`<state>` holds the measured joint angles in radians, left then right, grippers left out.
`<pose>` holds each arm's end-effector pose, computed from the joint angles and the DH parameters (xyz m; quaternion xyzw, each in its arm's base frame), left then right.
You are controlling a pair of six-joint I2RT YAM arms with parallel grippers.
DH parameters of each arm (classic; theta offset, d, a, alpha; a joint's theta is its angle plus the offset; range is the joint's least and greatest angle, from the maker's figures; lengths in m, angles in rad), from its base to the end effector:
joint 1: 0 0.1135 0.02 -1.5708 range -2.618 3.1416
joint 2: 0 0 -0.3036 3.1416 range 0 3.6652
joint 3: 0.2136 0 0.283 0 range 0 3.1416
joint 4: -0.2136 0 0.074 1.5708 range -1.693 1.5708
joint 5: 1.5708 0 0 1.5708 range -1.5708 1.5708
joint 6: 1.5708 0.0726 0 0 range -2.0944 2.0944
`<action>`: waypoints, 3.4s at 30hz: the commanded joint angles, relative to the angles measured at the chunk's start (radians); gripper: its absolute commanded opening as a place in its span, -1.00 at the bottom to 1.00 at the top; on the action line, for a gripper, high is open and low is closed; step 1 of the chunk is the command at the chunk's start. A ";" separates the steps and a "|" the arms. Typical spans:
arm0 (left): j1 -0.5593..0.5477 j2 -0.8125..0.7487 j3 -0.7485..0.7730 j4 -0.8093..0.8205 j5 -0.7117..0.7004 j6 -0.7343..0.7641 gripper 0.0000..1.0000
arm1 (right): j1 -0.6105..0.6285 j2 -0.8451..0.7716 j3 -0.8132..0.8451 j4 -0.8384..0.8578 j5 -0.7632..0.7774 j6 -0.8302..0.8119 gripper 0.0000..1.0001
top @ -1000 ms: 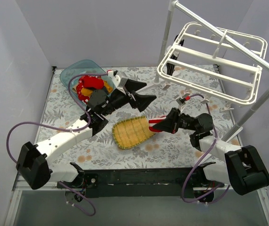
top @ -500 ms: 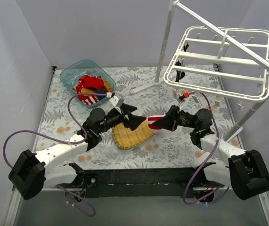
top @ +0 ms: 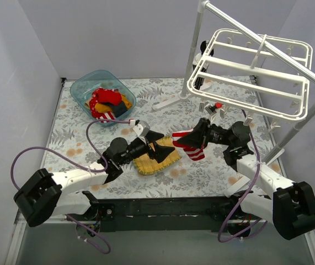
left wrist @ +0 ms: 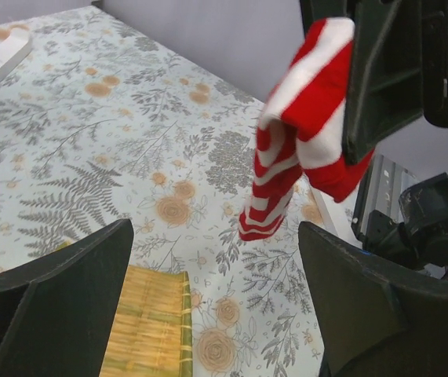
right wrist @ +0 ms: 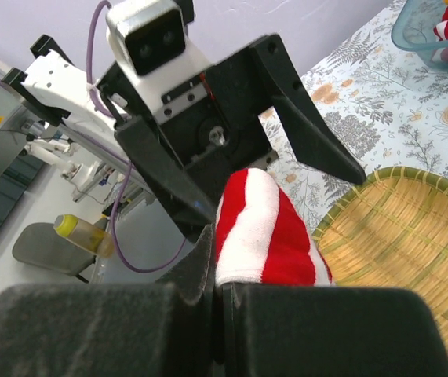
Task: Remove the socks clipped to the hanger
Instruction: Place the sock in the bin.
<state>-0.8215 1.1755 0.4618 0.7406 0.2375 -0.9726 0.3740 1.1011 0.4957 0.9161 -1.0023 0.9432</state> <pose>0.1891 -0.2283 0.2619 0.0324 0.6971 -0.6076 0.3793 0.2121 0.1489 0.3107 -0.2275 0.6049 0.6576 0.3872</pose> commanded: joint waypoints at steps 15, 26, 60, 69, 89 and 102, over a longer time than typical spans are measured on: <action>-0.096 0.282 0.008 0.568 -0.073 0.137 0.78 | 0.069 -0.058 0.124 -0.114 0.060 0.011 -0.97; -0.123 0.369 0.052 0.718 -0.073 0.135 0.16 | 0.106 -0.043 0.141 -0.118 0.090 0.006 -0.97; 0.026 0.162 0.284 -0.019 -0.787 -0.086 -1.00 | 0.112 -0.297 0.020 -0.602 0.838 -0.238 0.85; 0.284 0.303 0.567 -0.299 -0.834 -0.146 -1.00 | 0.111 -0.248 -0.025 -0.585 0.923 -0.201 0.89; 0.686 0.750 0.884 -0.793 -0.744 -0.471 -0.33 | 0.112 -0.185 -0.045 -0.599 0.918 -0.224 0.96; 0.719 0.544 0.825 -0.762 -0.785 -0.440 0.33 | 0.114 -0.155 -0.068 -0.563 0.959 -0.195 0.97</action>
<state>-0.1097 1.8622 1.3067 -0.0444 -0.5102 -1.4254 0.4847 0.9360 0.4423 0.2905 -0.0811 0.7338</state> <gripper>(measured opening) 0.683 0.984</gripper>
